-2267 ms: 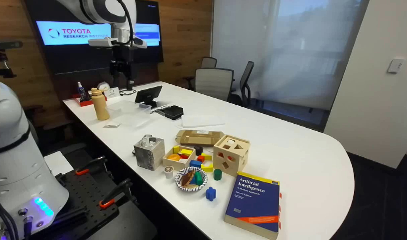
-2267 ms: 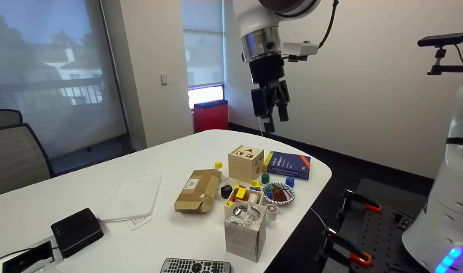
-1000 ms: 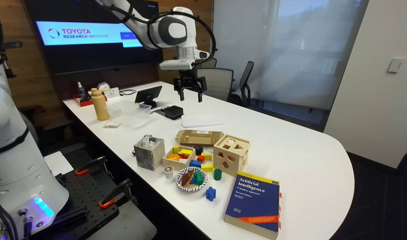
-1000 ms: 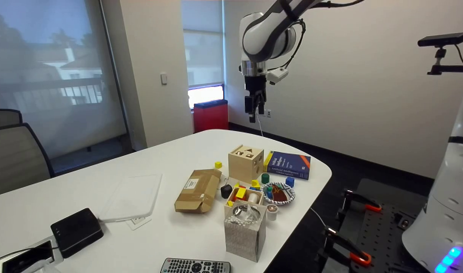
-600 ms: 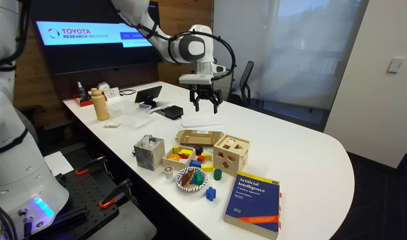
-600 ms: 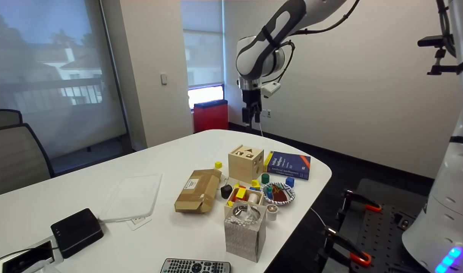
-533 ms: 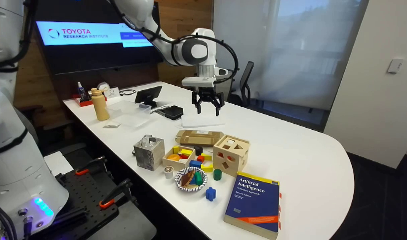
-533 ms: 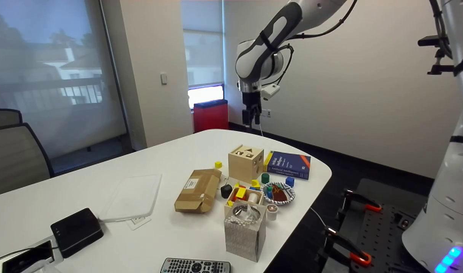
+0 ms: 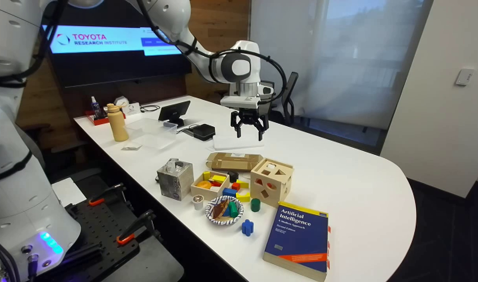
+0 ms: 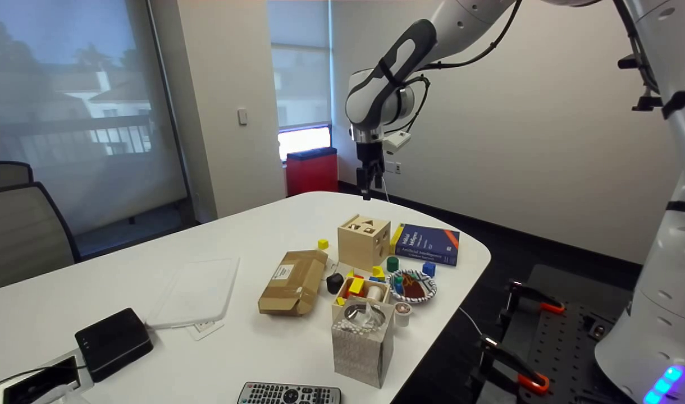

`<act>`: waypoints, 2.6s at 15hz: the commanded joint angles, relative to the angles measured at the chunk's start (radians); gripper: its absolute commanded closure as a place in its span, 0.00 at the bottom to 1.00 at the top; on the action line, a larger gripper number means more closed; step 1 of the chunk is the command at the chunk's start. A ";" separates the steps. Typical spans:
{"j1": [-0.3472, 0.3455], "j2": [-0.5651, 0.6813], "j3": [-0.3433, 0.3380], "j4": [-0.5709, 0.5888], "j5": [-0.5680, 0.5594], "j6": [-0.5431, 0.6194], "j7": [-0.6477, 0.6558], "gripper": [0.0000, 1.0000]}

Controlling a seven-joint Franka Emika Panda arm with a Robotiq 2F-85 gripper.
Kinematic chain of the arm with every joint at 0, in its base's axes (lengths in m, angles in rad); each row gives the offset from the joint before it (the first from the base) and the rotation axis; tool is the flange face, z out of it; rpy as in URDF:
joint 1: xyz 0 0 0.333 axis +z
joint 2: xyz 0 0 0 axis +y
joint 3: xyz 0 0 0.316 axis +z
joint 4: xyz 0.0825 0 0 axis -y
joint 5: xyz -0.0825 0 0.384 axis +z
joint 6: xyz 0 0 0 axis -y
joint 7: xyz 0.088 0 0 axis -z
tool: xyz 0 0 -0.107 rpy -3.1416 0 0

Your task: Slide the lid off of the shape sorting box

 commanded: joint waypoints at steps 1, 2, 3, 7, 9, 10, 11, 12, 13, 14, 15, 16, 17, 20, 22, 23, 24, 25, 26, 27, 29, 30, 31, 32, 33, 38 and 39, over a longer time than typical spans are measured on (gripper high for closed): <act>-0.020 0.032 0.019 0.037 0.016 -0.012 -0.020 0.00; -0.025 0.049 0.021 0.052 0.017 -0.001 -0.031 0.00; -0.031 0.073 0.023 0.078 0.023 -0.010 -0.032 0.00; -0.059 0.187 0.033 0.205 0.019 -0.020 -0.063 0.00; -0.073 0.244 0.039 0.277 0.020 -0.031 -0.076 0.00; -0.083 0.279 0.043 0.317 0.022 -0.033 -0.089 0.00; -0.094 0.313 0.049 0.358 0.026 -0.040 -0.098 0.00; -0.102 0.343 0.056 0.395 0.027 -0.045 -0.109 0.00; -0.110 0.372 0.061 0.431 0.029 -0.053 -0.112 0.00; -0.116 0.398 0.067 0.463 0.029 -0.058 -0.118 0.00; -0.122 0.424 0.071 0.496 0.030 -0.065 -0.122 0.00; -0.127 0.448 0.075 0.525 0.031 -0.071 -0.121 0.00; -0.132 0.472 0.079 0.552 0.032 -0.076 -0.118 0.00; -0.138 0.530 0.086 0.619 0.036 -0.097 -0.113 0.00; -0.140 0.559 0.089 0.651 0.041 -0.099 -0.112 0.00; -0.140 0.573 0.089 0.665 0.043 -0.096 -0.109 0.00; -0.141 0.588 0.089 0.678 0.043 -0.089 -0.105 0.00; -0.142 0.599 0.088 0.690 0.044 -0.088 -0.102 0.00; -0.142 0.610 0.085 0.703 0.045 -0.085 -0.096 0.00; -0.144 0.622 0.085 0.717 0.045 -0.086 -0.096 0.00; -0.147 0.638 0.085 0.737 0.048 -0.090 -0.095 0.00; -0.148 0.648 0.085 0.748 0.048 -0.092 -0.094 0.00; -0.150 0.656 0.086 0.757 0.050 -0.092 -0.095 0.00; -0.152 0.664 0.087 0.766 0.051 -0.094 -0.095 0.00; -0.154 0.671 0.087 0.772 0.052 -0.094 -0.095 0.00; -0.153 0.695 0.081 0.807 0.052 -0.098 -0.084 0.00; -0.153 0.698 0.080 0.811 0.051 -0.100 -0.081 0.00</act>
